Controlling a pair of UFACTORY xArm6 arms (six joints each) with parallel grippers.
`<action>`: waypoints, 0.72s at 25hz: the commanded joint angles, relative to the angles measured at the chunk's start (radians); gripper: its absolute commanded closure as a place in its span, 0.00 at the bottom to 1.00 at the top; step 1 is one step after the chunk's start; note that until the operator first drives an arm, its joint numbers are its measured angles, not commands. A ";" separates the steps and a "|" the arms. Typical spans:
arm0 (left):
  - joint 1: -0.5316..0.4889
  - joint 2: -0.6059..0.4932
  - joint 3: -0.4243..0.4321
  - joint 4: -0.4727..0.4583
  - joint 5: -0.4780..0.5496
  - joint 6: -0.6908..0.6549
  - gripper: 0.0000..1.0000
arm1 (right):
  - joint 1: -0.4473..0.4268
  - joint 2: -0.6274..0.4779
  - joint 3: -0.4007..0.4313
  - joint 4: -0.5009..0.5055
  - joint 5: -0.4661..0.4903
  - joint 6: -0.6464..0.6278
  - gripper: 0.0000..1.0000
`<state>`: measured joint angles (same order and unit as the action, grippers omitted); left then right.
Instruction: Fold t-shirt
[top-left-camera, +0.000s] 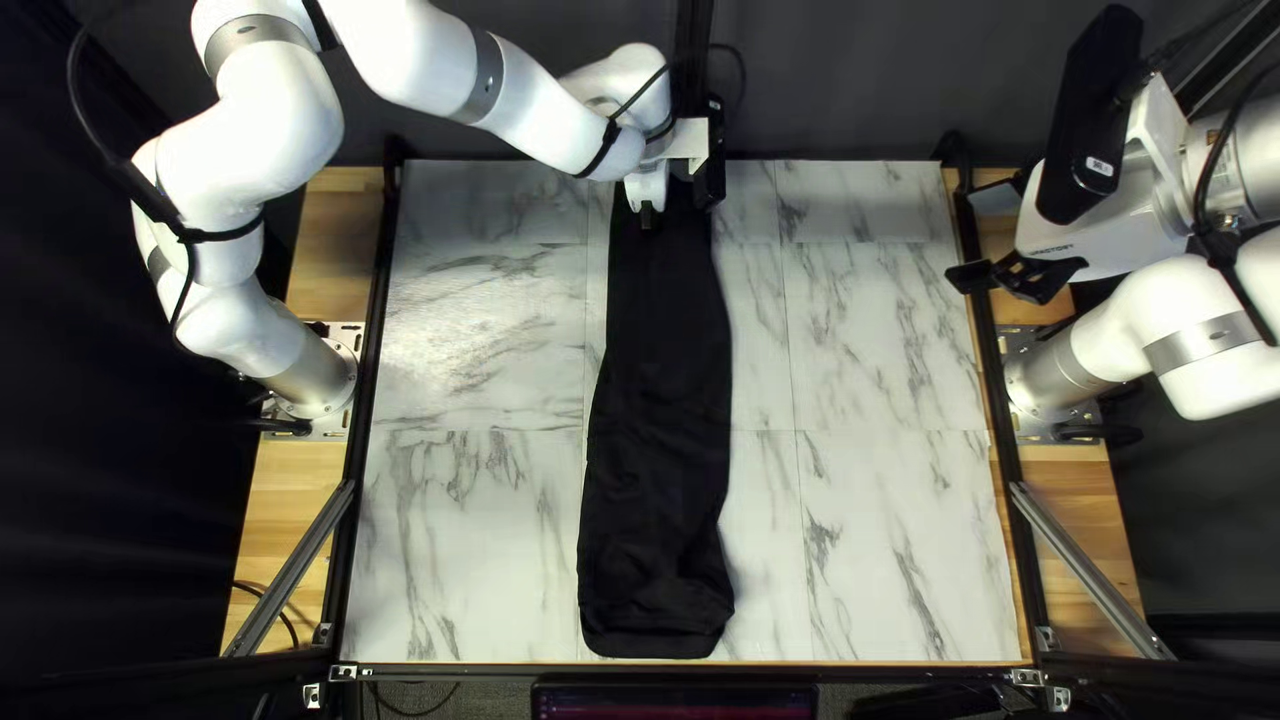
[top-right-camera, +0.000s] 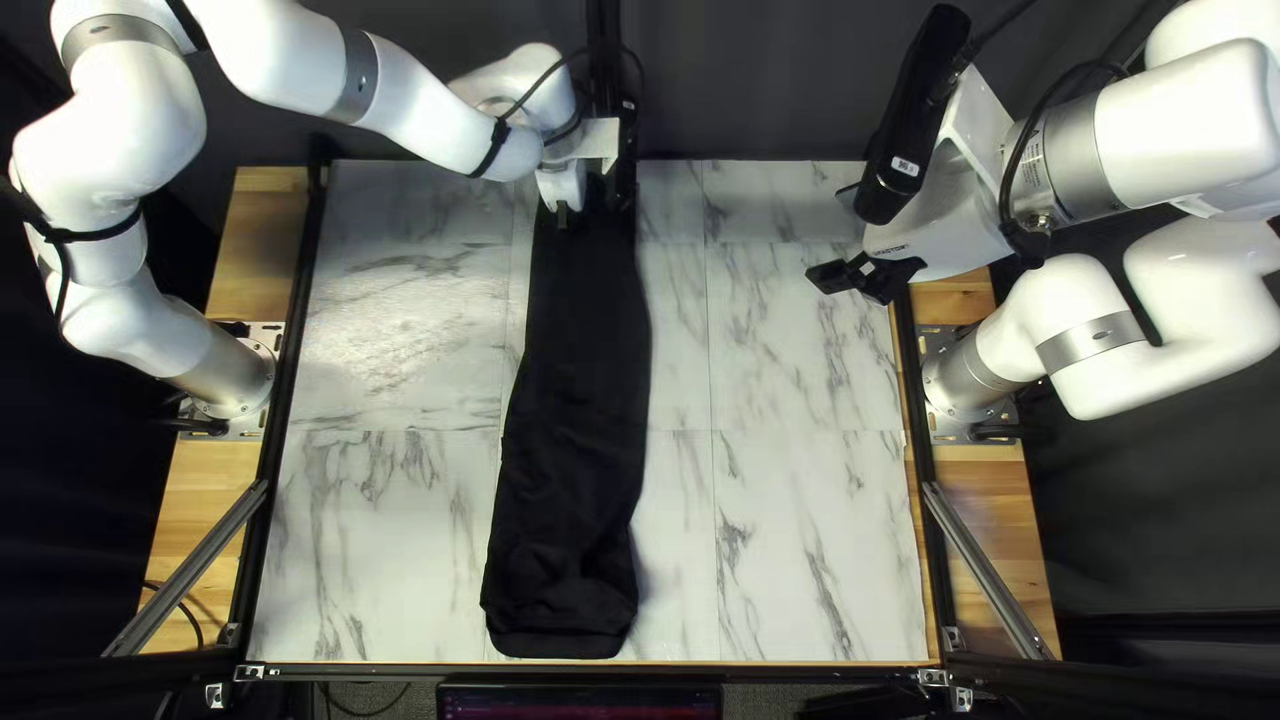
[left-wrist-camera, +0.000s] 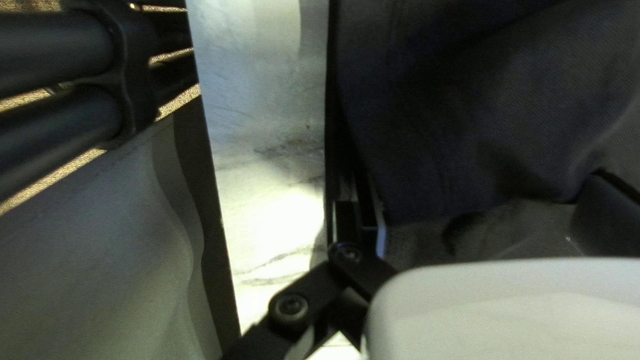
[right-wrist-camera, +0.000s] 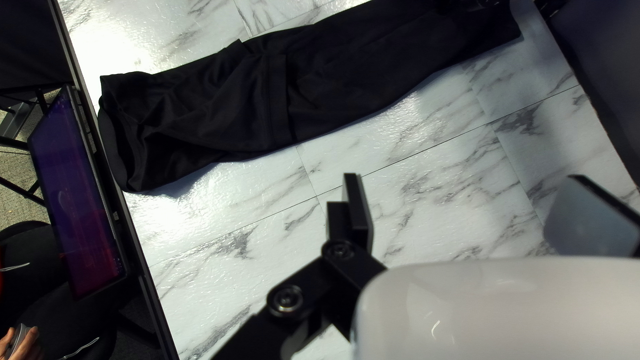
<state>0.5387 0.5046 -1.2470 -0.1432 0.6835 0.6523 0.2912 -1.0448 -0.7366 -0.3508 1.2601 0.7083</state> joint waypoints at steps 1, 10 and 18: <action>-0.001 0.000 -0.002 -0.004 0.005 0.007 1.00 | 0.000 0.000 0.000 0.000 0.000 0.000 0.00; -0.057 -0.124 0.068 0.038 0.029 -0.050 1.00 | 0.000 0.000 0.000 0.000 0.000 0.000 0.00; -0.147 -0.291 0.230 0.117 -0.016 -0.176 1.00 | 0.000 0.000 0.000 0.000 0.000 0.000 0.00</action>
<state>0.4253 0.2744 -1.0756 -0.0627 0.6853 0.5323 0.2912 -1.0448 -0.7366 -0.3508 1.2601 0.7083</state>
